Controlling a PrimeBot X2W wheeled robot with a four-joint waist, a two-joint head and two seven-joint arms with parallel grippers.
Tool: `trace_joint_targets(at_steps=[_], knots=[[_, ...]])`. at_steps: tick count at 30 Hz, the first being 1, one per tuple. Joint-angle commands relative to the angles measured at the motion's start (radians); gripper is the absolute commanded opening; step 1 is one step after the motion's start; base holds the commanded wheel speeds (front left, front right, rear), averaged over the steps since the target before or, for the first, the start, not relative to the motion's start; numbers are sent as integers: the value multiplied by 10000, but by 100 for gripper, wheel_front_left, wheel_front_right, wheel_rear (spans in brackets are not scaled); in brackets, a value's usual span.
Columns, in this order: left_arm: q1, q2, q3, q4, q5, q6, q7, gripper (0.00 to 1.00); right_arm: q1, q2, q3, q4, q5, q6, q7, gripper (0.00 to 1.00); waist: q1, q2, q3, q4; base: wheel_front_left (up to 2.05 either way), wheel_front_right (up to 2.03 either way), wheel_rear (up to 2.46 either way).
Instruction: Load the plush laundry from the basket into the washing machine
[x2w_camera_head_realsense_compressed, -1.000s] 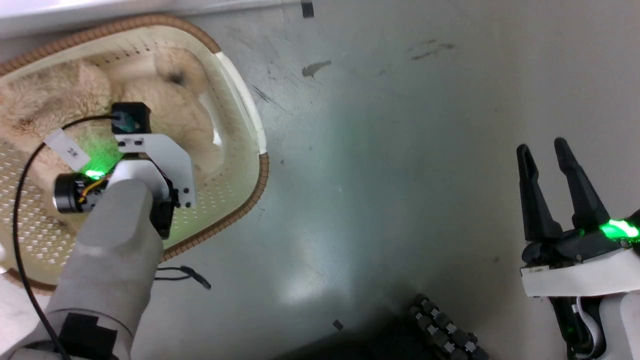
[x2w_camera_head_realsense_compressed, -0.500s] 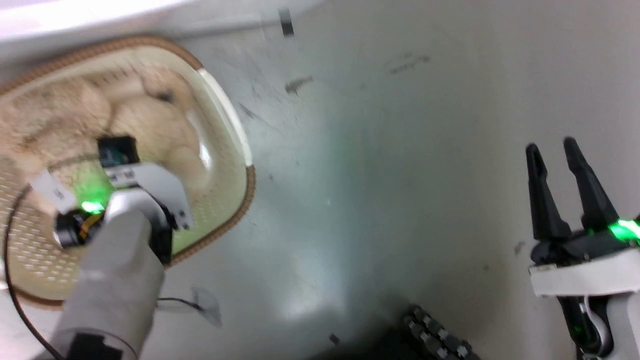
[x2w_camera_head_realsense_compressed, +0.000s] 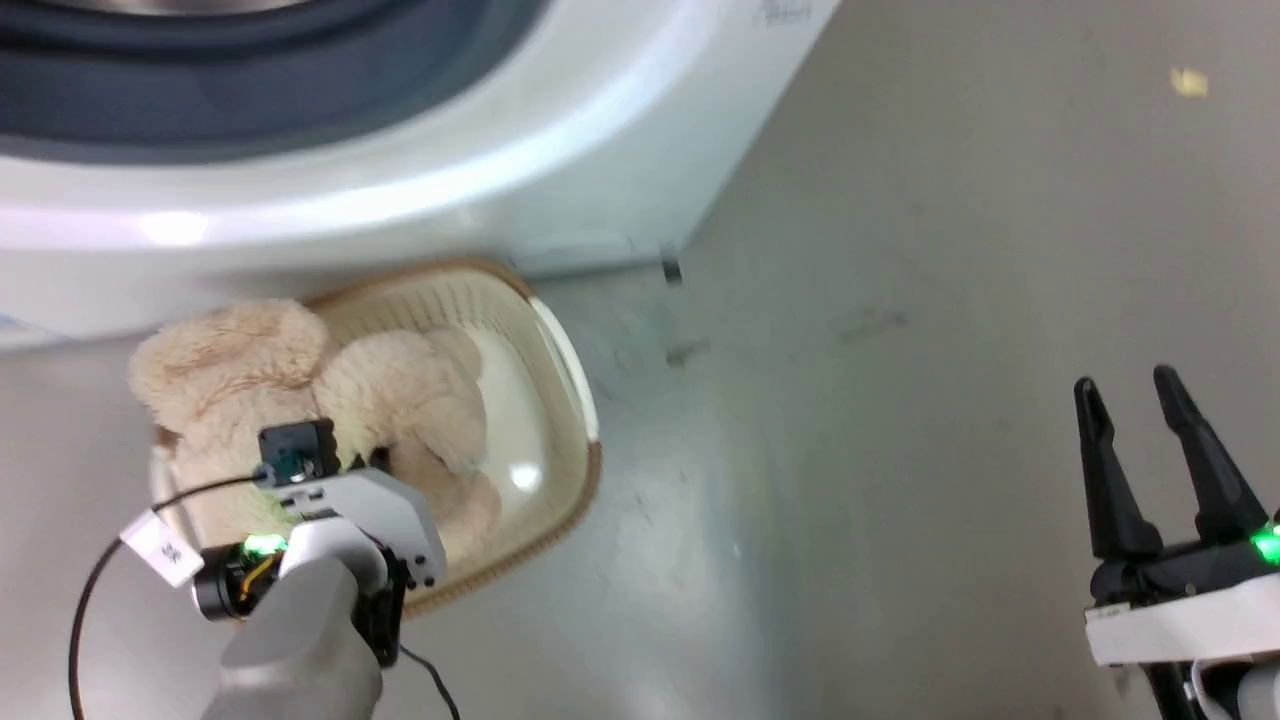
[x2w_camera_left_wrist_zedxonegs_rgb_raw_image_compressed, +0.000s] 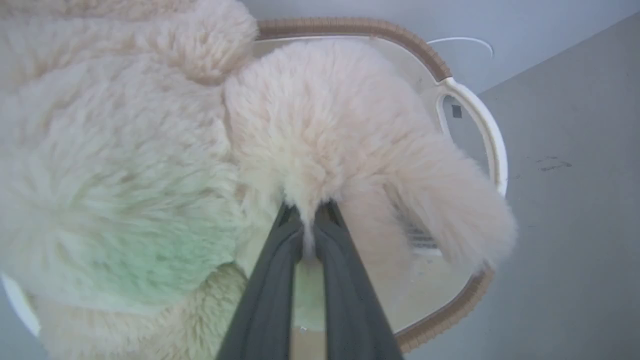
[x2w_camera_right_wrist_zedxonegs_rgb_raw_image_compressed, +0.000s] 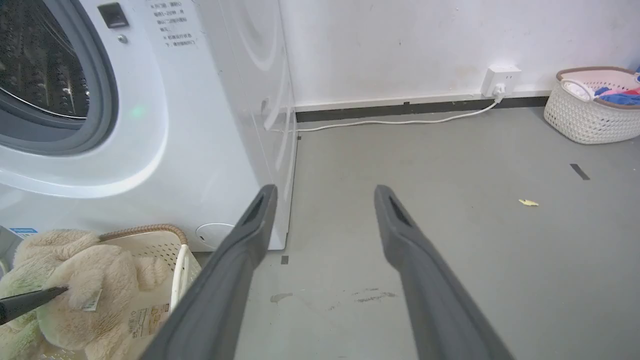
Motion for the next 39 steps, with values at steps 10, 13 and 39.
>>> trace_joint_targets(at_steps=[10, 13, 39], knots=[[2258, 184, 563, -3762, 788, -22, -167, 0, 796, 205, -98, -67, -654, 6, -44, 100, 1, -1, -2592, 911, 0, 0, 0], [2987, 211, 904, -5250, 1138, 60, -168, 0, 940, 240, -124, -54, -782, 6, -44, 100, 1, -1, -2912, 961, 0, 0, 0], [-980, 27, 2149, -9087, 3177, 696, 1102, 0, -408, 224, 294, -176, 150, 6, -44, 100, 1, -1, 656, -506, 0, 0, 0]])
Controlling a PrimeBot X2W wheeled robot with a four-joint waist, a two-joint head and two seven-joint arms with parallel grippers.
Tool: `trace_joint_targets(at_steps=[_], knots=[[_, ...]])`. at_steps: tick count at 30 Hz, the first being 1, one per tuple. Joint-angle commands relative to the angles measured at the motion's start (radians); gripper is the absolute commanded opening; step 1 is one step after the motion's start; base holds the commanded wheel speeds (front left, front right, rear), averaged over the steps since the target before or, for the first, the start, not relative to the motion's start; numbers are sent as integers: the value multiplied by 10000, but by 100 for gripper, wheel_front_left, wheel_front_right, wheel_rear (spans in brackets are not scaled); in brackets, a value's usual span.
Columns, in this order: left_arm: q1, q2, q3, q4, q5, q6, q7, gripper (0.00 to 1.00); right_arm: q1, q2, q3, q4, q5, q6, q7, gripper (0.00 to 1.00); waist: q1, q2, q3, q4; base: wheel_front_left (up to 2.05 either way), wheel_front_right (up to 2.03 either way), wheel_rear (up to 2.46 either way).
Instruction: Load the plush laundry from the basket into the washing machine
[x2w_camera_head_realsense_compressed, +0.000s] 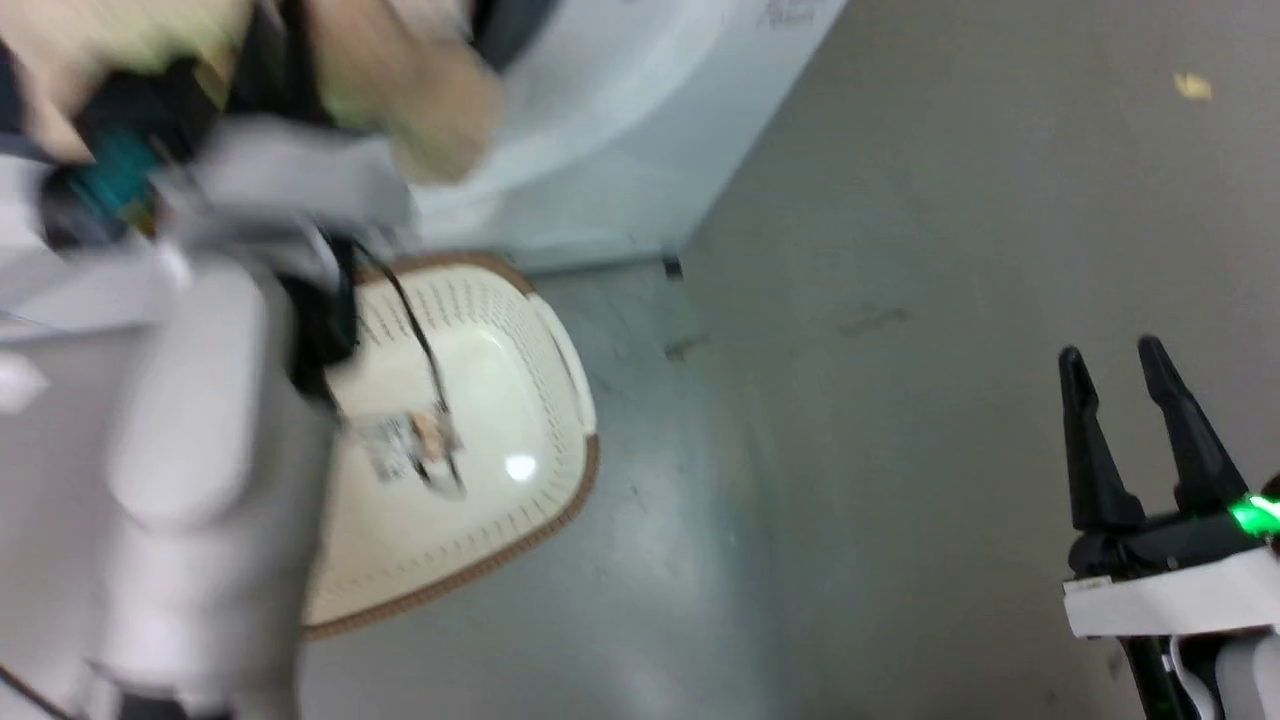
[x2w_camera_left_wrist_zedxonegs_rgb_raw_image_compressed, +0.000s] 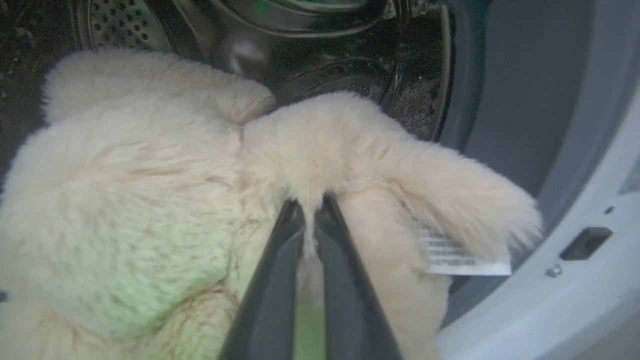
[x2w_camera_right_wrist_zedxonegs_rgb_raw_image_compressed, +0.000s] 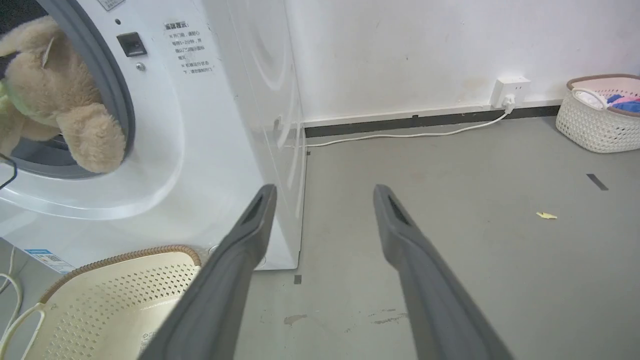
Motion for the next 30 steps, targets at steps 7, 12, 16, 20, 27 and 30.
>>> trace_joint_targets(at_steps=[7, 12, 16, 20, 27, 30], knots=[[-3523, 1365, 749, 1532, 200, 244, 1116, 0, -712, 225, 296, 200, 468, 6, -44, 100, -2, 0, 2059, -1364, 0, 0, 0], [-5121, 2479, 1099, 2570, 369, 338, 1776, 0, -893, 329, 523, 326, 665, 6, -44, 100, -2, 0, 2375, -1755, 0, 0, 0], [-6037, 2882, 829, 3189, 574, 139, 2592, 0, -906, 338, 611, 359, 748, 6, -44, 100, -2, 0, 2531, -1811, 0, 0, 0], [-6632, 2953, 508, 3847, 725, 121, 3899, 0, -956, 304, 711, 350, 776, 6, -44, 100, -2, 0, 2661, -1777, 0, 0, 0], [-6647, 3012, 335, 4281, 787, 228, 4245, 0, -1073, 277, 701, 297, 768, 6, -44, 100, -2, 0, 2649, -1630, 0, 0, 0], [-6319, 2992, 385, 4377, 684, 235, 3798, 62, -1021, 206, 592, 274, 695, 6, -44, 100, -2, 0, 2418, -1487, 0, 0, 0]])
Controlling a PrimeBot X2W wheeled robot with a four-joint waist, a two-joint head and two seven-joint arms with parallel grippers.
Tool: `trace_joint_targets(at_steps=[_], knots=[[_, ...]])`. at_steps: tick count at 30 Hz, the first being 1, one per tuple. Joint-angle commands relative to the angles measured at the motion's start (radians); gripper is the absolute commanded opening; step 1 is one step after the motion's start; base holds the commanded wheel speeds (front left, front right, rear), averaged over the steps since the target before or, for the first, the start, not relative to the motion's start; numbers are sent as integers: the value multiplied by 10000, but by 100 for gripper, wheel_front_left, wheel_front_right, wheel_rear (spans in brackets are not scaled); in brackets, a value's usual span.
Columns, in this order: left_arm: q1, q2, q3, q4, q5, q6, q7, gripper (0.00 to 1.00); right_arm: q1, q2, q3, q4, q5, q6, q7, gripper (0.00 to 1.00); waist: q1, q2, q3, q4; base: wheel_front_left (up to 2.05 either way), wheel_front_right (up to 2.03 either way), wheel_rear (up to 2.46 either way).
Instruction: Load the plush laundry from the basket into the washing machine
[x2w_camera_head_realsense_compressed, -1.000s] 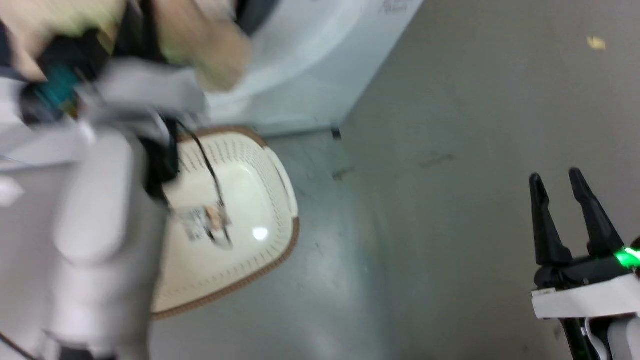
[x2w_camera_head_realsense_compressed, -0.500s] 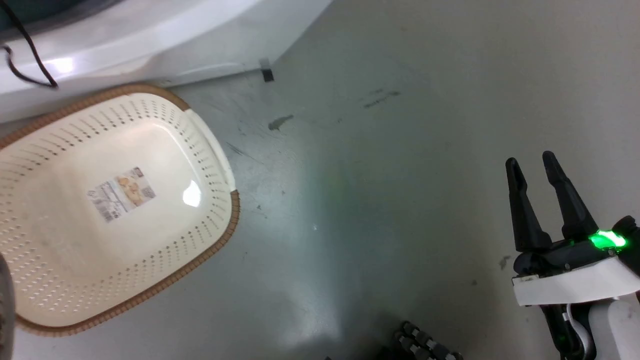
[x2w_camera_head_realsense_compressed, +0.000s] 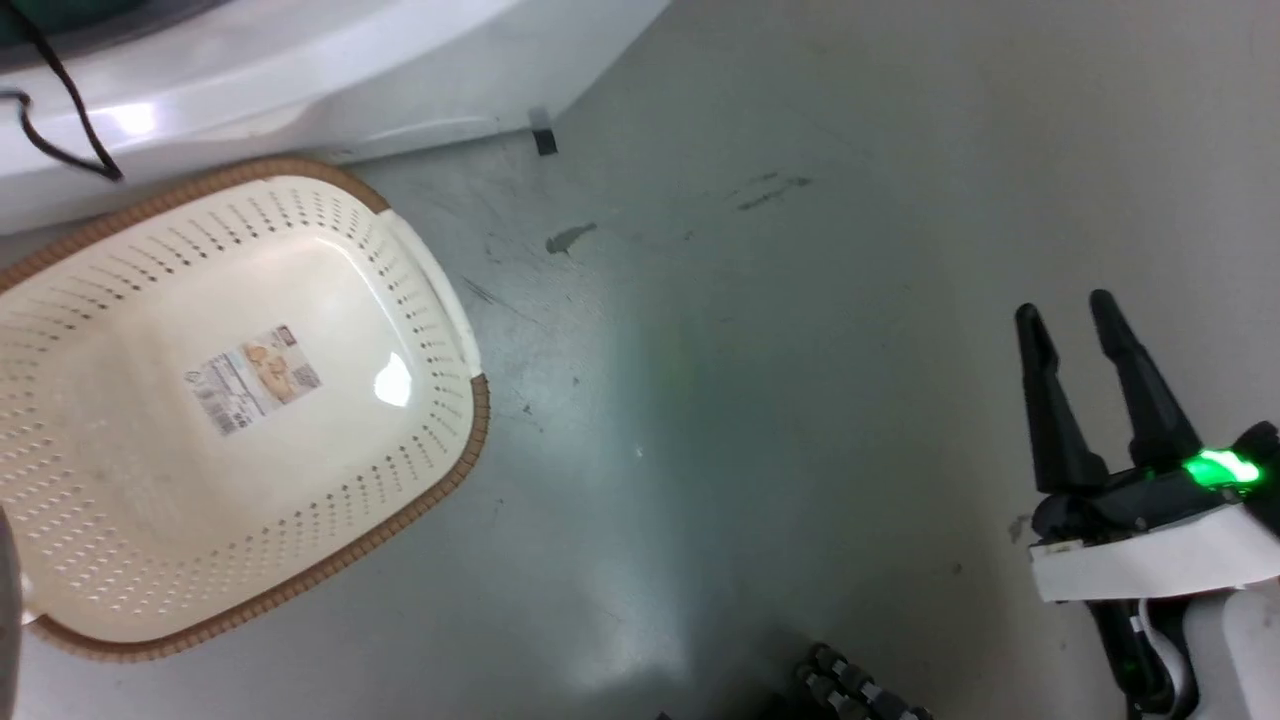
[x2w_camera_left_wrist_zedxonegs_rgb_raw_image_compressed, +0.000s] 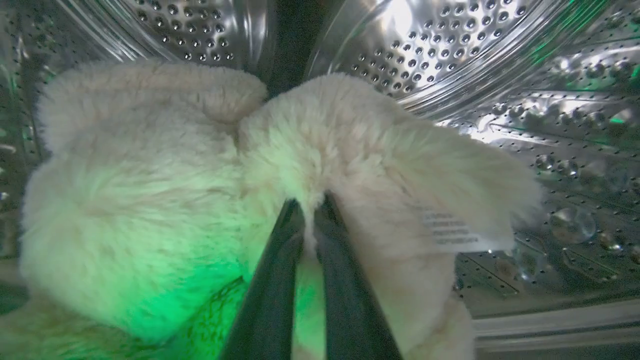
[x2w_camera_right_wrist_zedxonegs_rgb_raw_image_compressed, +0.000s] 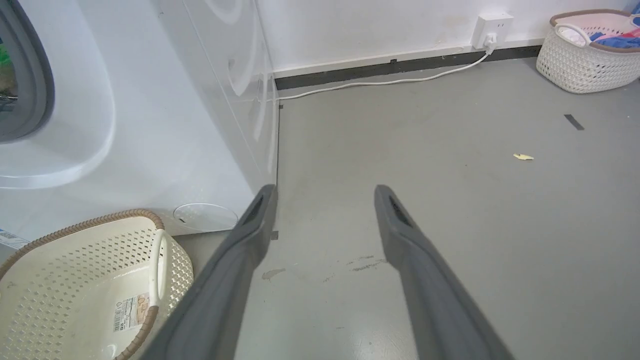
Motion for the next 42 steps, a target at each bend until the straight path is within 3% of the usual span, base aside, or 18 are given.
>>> trace_joint_targets(at_steps=[1, 11, 20, 33, 42], knots=[[233, -9, 24, 34, -50, 11, -148, 100, -68, -70, -72, -42, -44, 6, -46, 100, -1, -1, -202, 141, 0, 0, 0], [2457, -879, 329, 381, -1132, -848, -2549, 100, 452, -482, -640, -202, -708, 6, -46, 100, -1, -1, -2296, 1216, 0, 0, 0], [6379, -2179, 441, -465, -2186, -1798, -4533, 100, 1352, -659, -672, -430, -1492, 6, -46, 100, -1, -1, -4831, 2524, 0, 0, 0], [12092, -3104, 541, -4273, -2318, -1435, -5008, 100, 2843, -340, -177, -520, -1904, 6, -46, 100, -1, -1, -6358, 3914, 0, 0, 0], [14570, -3646, 18, -5126, -2158, -1260, -5045, 100, 3416, -32, -155, -504, -2106, 6, -46, 100, -1, -1, -6923, 4373, 0, 0, 0]])
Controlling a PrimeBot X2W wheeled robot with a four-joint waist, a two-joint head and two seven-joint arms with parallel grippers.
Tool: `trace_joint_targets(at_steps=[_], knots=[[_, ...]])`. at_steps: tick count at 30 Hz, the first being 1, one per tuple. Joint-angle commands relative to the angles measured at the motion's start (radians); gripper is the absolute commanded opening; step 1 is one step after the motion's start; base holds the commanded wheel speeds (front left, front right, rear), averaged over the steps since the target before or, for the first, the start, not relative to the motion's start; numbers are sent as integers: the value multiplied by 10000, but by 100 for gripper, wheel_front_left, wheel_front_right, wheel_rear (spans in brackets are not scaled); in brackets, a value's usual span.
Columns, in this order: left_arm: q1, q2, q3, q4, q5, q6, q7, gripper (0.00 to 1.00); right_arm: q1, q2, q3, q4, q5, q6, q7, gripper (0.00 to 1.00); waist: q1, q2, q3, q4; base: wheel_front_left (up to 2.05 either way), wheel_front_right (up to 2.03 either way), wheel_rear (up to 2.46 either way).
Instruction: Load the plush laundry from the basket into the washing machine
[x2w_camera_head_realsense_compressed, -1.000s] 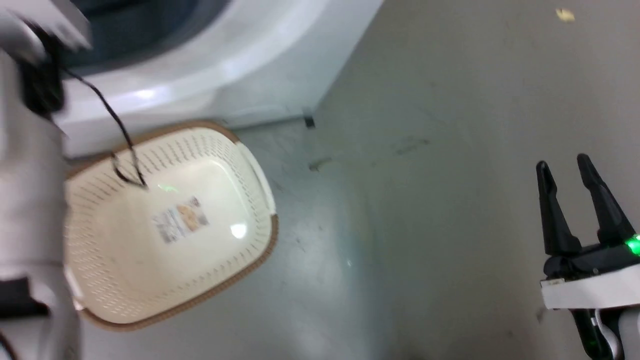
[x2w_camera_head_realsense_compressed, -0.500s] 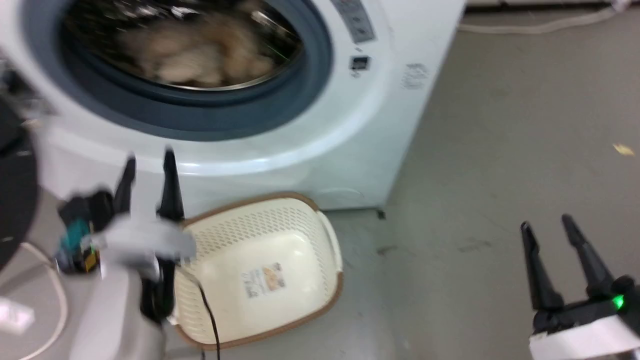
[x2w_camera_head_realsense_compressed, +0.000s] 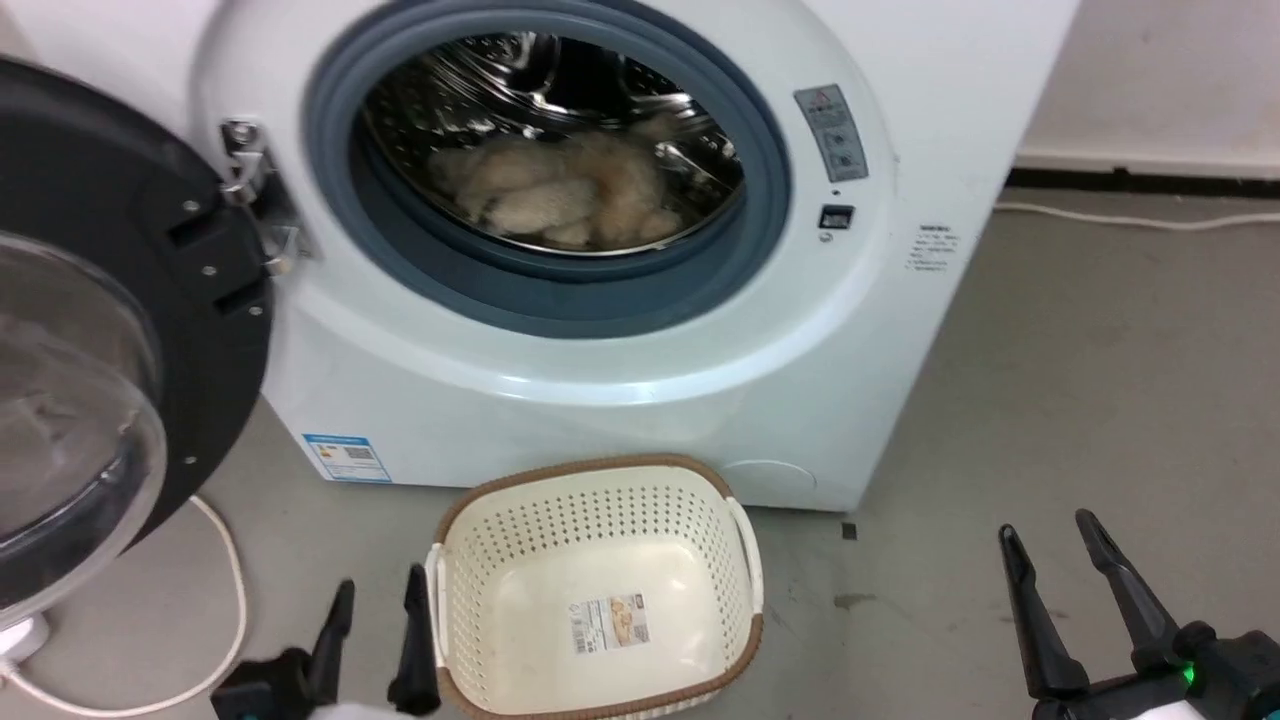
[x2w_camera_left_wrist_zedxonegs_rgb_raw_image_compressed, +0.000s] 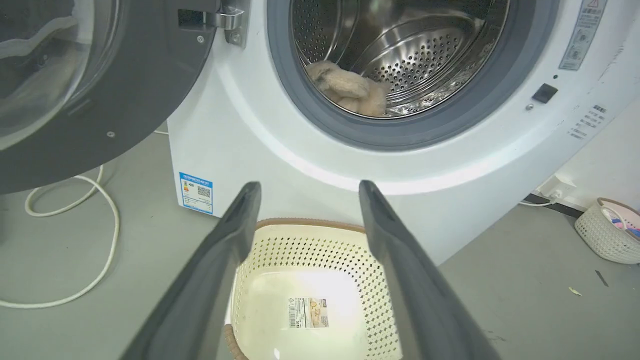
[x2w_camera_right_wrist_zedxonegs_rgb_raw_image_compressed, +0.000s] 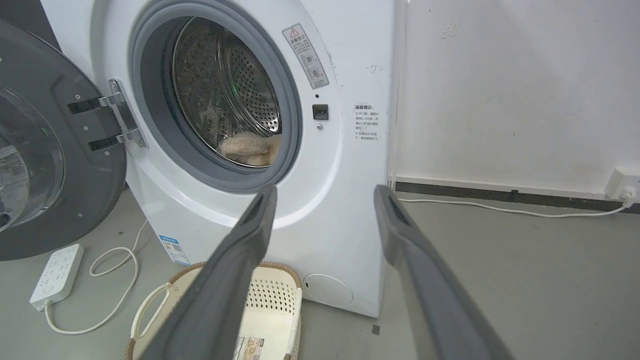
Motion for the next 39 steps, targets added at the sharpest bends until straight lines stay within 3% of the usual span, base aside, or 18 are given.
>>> trace_joint_targets(at_steps=[1, 18, 19, 39], knots=[[146, -53, -10, -134, 6, 8, -50, 100, 159, 97, -32, -26, -84, 6, -44, 100, 1, 0, -135, 130, 0, 0, 0], [826, -288, 491, -1411, 492, -55, -56, 100, 285, 393, -131, 39, -214, 6, -44, 100, 1, 0, -336, 166, 0, 0, 0], [850, -289, 480, -1549, 444, -11, -56, 0, 283, 389, -130, 41, -214, 6, -44, 0, 1, 0, -334, 195, 0, 0, 0], [585, -280, 458, -1560, 858, -51, 324, 0, 8, 460, -164, 91, -421, 1, 324, 0, 1, 0, -393, 168, 0, 0, 0]])
